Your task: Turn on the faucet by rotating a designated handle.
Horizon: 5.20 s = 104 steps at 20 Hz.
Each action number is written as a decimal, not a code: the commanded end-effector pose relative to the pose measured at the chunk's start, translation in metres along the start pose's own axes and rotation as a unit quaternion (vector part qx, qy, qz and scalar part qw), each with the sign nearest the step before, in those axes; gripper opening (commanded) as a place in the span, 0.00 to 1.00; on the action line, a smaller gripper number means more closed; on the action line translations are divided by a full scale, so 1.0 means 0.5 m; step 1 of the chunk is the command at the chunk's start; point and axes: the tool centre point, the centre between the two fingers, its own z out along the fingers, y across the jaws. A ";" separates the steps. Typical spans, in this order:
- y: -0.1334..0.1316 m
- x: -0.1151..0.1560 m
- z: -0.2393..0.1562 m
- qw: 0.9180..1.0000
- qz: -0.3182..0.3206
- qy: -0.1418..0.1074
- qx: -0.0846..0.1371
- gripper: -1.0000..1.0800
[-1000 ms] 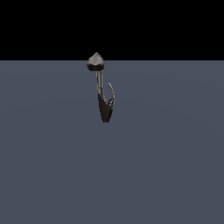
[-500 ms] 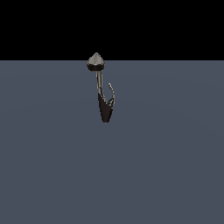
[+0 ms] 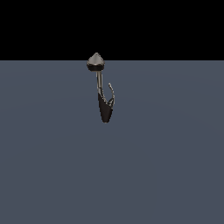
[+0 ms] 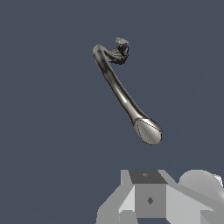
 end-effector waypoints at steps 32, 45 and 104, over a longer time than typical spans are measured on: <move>-0.049 0.469 0.339 0.889 0.405 -0.157 0.144 0.00; -0.040 0.503 0.379 0.870 0.438 -0.170 0.152 0.00; 0.159 0.432 0.456 0.873 0.430 -0.169 0.155 0.00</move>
